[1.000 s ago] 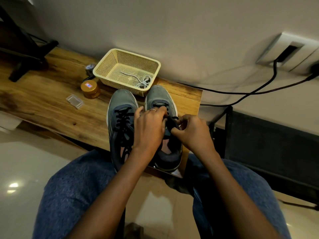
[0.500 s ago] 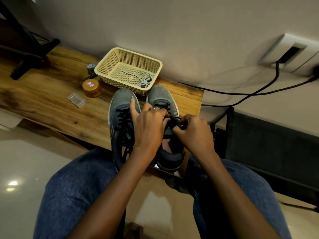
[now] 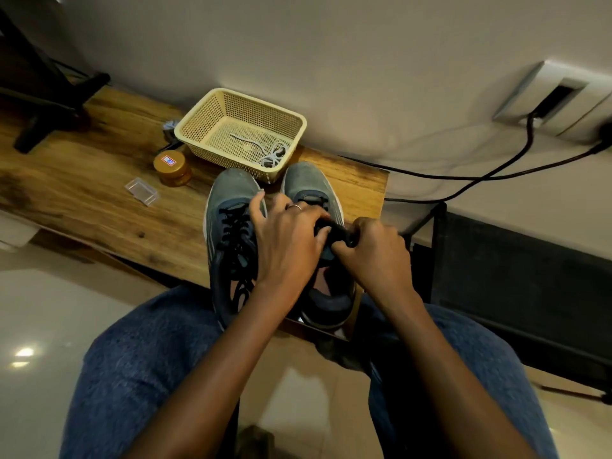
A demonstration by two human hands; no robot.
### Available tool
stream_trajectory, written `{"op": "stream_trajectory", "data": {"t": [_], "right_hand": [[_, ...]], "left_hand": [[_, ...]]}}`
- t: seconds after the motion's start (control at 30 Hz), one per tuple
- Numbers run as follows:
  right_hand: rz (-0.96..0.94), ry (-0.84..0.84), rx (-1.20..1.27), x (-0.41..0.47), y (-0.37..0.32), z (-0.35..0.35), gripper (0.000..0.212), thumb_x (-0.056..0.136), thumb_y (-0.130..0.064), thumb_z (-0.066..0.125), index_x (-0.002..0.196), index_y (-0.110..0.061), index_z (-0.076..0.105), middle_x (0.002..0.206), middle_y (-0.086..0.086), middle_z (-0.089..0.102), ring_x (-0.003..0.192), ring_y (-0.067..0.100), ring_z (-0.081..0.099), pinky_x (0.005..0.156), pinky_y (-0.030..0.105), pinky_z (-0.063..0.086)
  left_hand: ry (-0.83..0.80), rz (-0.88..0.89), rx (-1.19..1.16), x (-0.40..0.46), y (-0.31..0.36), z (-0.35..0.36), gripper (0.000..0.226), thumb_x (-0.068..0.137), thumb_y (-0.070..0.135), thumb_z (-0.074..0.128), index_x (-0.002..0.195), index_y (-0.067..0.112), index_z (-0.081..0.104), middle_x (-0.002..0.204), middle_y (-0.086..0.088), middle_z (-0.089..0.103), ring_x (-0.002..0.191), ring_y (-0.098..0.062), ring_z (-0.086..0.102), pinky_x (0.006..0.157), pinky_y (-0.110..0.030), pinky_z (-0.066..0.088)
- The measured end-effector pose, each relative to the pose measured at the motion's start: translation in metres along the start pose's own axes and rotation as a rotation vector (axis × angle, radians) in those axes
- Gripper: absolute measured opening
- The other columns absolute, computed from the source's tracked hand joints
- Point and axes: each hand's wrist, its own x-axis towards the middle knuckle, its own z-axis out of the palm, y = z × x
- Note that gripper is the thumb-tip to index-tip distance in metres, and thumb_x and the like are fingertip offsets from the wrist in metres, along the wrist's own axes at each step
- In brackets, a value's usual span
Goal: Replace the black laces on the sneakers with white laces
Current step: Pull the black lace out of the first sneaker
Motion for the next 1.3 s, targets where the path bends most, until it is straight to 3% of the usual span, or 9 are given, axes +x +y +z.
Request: {"op": "stream_trajectory", "data": {"t": [0.13, 0.3, 0.43, 0.53, 0.8, 1.03, 1.1, 1.17, 1.3], "right_hand": [[0.010, -0.003, 0.004, -0.0005, -0.0009, 0.0007, 0.021, 0.082, -0.030, 0.062, 0.083, -0.009, 0.060, 0.078, 0.008, 0.061, 0.075, 0.029, 0.060, 0.059, 0.035, 0.048], [0.077, 0.058, 0.020, -0.0011, -0.0012, -0.0050, 0.019, 0.080, -0.026, 0.060, 0.074, -0.011, 0.052, 0.076, 0.008, 0.057, 0.076, 0.033, 0.057, 0.060, 0.032, 0.040], [0.066, 0.011, -0.016, -0.0032, -0.0024, -0.0039, 0.020, 0.082, -0.029, 0.061, 0.078, -0.010, 0.054, 0.083, 0.012, 0.061, 0.081, 0.034, 0.059, 0.062, 0.032, 0.043], [0.056, -0.012, -0.056, -0.0045, -0.0027, -0.0021, 0.022, 0.083, -0.031, 0.060, 0.083, -0.010, 0.055, 0.087, 0.013, 0.063, 0.084, 0.035, 0.060, 0.063, 0.031, 0.042], [-0.021, 0.013, -0.090, -0.0041, -0.0071, 0.0023, 0.025, 0.088, -0.035, 0.060, 0.100, -0.012, 0.061, 0.094, 0.009, 0.065, 0.089, 0.032, 0.061, 0.066, 0.034, 0.047], [-0.021, 0.064, -0.080, -0.0079, -0.0089, 0.0022, 0.017, 0.091, -0.026, 0.057, 0.089, -0.010, 0.058, 0.086, 0.008, 0.060, 0.085, 0.033, 0.059, 0.062, 0.031, 0.037], [-0.016, 0.061, -0.086, -0.0078, -0.0078, 0.0025, 0.017, 0.091, -0.026, 0.057, 0.091, -0.009, 0.058, 0.089, 0.010, 0.063, 0.086, 0.034, 0.060, 0.062, 0.031, 0.038], [-0.021, 0.063, -0.089, -0.0072, -0.0067, 0.0024, 0.017, 0.091, -0.026, 0.057, 0.090, -0.009, 0.058, 0.089, 0.012, 0.063, 0.085, 0.035, 0.060, 0.061, 0.032, 0.038], [-0.021, 0.047, -0.091, -0.0062, -0.0075, 0.0013, 0.019, 0.091, -0.028, 0.057, 0.090, -0.009, 0.059, 0.089, 0.012, 0.064, 0.085, 0.034, 0.061, 0.063, 0.035, 0.044]], "left_hand": [[0.068, 0.026, 0.005, -0.0008, -0.0008, 0.0003, 0.013, 0.085, 0.032, 0.066, 0.093, 0.023, 0.072, 0.082, 0.004, 0.071, 0.094, -0.019, 0.059, 0.109, -0.046, 0.010], [0.158, -0.126, -0.141, 0.0000, -0.0024, -0.0042, 0.020, 0.092, 0.032, 0.048, 0.096, 0.019, 0.063, 0.079, 0.003, 0.069, 0.084, -0.020, 0.064, 0.109, -0.049, 0.021], [0.063, -0.147, -0.211, 0.0032, -0.0038, -0.0071, 0.013, 0.094, 0.029, 0.054, 0.100, 0.021, 0.061, 0.098, 0.003, 0.068, 0.103, -0.021, 0.058, 0.110, -0.048, 0.021], [-0.080, -0.070, -0.178, 0.0013, -0.0003, -0.0025, 0.023, 0.092, 0.038, 0.057, 0.111, 0.027, 0.063, 0.107, 0.004, 0.068, 0.112, -0.019, 0.052, 0.110, -0.046, 0.019], [-0.016, 0.014, -0.102, 0.0003, -0.0023, 0.0007, 0.017, 0.088, 0.030, 0.064, 0.103, 0.025, 0.071, 0.095, 0.002, 0.073, 0.097, -0.020, 0.062, 0.109, -0.047, 0.024], [0.163, -0.277, -0.416, 0.0024, -0.0019, -0.0047, 0.010, 0.094, 0.021, 0.058, 0.095, 0.016, 0.067, 0.085, 0.000, 0.070, 0.081, -0.019, 0.062, 0.090, -0.050, 0.046], [0.146, -0.241, -0.397, 0.0020, 0.0000, -0.0052, 0.010, 0.094, 0.022, 0.058, 0.098, 0.019, 0.066, 0.091, 0.002, 0.069, 0.091, -0.019, 0.060, 0.101, -0.051, 0.038], [0.067, -0.124, -0.307, 0.0010, 0.0009, -0.0044, 0.016, 0.090, 0.028, 0.061, 0.105, 0.025, 0.067, 0.099, 0.005, 0.069, 0.107, -0.018, 0.055, 0.113, -0.050, 0.018], [-0.034, 0.071, -0.047, 0.0000, -0.0029, -0.0026, 0.021, 0.078, 0.038, 0.073, 0.097, 0.029, 0.073, 0.092, 0.011, 0.071, 0.110, -0.015, 0.053, 0.111, -0.047, 0.001]]}}
